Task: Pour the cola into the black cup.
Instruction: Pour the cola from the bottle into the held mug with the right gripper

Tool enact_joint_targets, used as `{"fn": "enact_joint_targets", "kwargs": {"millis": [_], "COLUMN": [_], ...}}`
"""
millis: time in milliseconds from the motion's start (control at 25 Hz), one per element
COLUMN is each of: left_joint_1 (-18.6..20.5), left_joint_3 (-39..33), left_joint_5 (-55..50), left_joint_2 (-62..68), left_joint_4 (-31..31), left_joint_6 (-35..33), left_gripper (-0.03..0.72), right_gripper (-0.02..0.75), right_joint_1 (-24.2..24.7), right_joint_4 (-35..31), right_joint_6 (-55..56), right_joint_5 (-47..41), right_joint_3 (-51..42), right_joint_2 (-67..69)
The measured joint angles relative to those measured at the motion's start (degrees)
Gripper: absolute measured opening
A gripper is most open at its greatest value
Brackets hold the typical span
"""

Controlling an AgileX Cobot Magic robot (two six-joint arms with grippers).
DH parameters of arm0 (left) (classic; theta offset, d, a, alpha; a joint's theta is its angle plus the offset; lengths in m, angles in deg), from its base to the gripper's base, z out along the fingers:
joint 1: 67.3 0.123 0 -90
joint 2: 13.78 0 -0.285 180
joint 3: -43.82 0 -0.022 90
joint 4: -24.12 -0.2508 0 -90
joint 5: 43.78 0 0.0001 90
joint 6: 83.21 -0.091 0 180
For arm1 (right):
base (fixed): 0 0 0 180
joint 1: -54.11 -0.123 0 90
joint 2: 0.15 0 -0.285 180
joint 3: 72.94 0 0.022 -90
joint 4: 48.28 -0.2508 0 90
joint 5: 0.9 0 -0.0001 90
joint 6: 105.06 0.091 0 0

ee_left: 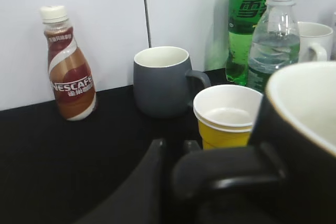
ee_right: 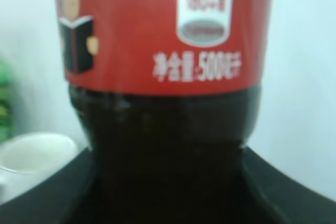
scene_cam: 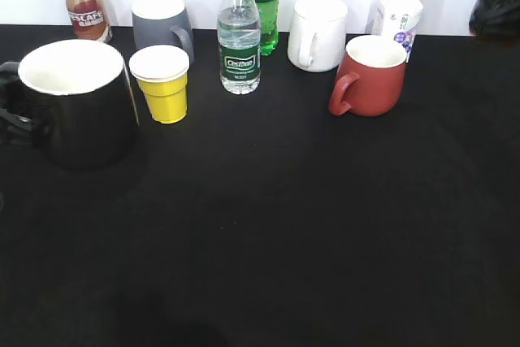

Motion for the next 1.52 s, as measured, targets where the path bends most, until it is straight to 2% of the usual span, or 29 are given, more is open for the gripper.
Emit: {"fn": "enact_joint_targets", "kwargs": {"millis": [80, 160, 280, 360, 480, 640, 760, 960, 1080, 1520], "left_joint_1": [-1.8, -4.3, -7.1, -8.0, -8.7, -8.9, -8.9, -8.9, -8.9, -8.9], "left_joint_3": [0.0, 0.0, 0.0, 0.0, 0.0, 0.0, 0.0, 0.0, 0.0, 0.0], "left_joint_5": [0.1, 0.1, 0.1, 0.1, 0.1, 0.2, 0.2, 0.1, 0.1, 0.1], "left_joint_2": [0.0, 0.0, 0.0, 0.0, 0.0, 0.0, 0.0, 0.0, 0.0, 0.0], "left_joint_4": [-1.1, -2.2, -2.2, -2.3, -2.5, -2.5, -2.7, -8.6, -9.4, -9.5], "left_joint_6": [0.7, 0.9, 0.9, 1.0, 2.2, 2.4, 2.6, 5.2, 5.2, 5.2], "left_gripper": [0.059, 0.059, 0.059, 0.059, 0.059, 0.059, 0.059, 0.059, 0.059, 0.059], "right_gripper": [0.393, 0.387, 0.387, 0.386, 0.383, 0.383, 0.383, 0.382, 0.382, 0.381], "right_joint_1": [-0.4, -3.7, -14.6, -21.4, -26.4, -27.1, -27.1, -27.1, -27.1, -27.1], "right_joint_4": [6.2, 7.4, 7.8, 7.8, 8.1, 10.6, 11.6, 11.7, 11.7, 8.5], "right_joint_6": [0.5, 1.0, -0.3, -6.4, -12.4, -18.2, -28.4, -45.4, -54.4, -73.9], "right_joint_5": [0.1, 0.0, -3.4, -5.1, -7.5, -7.7, -7.3, -6.2, -5.9, -3.3], "right_joint_3": [-0.7, -0.8, -0.8, -0.7, 1.9, 5.3, 5.4, 5.7, 5.7, 5.7], "right_joint_2": [-2.7, -3.9, -4.1, -4.1, -2.7, 2.2, 4.1, 4.1, 4.1, 4.1]}}
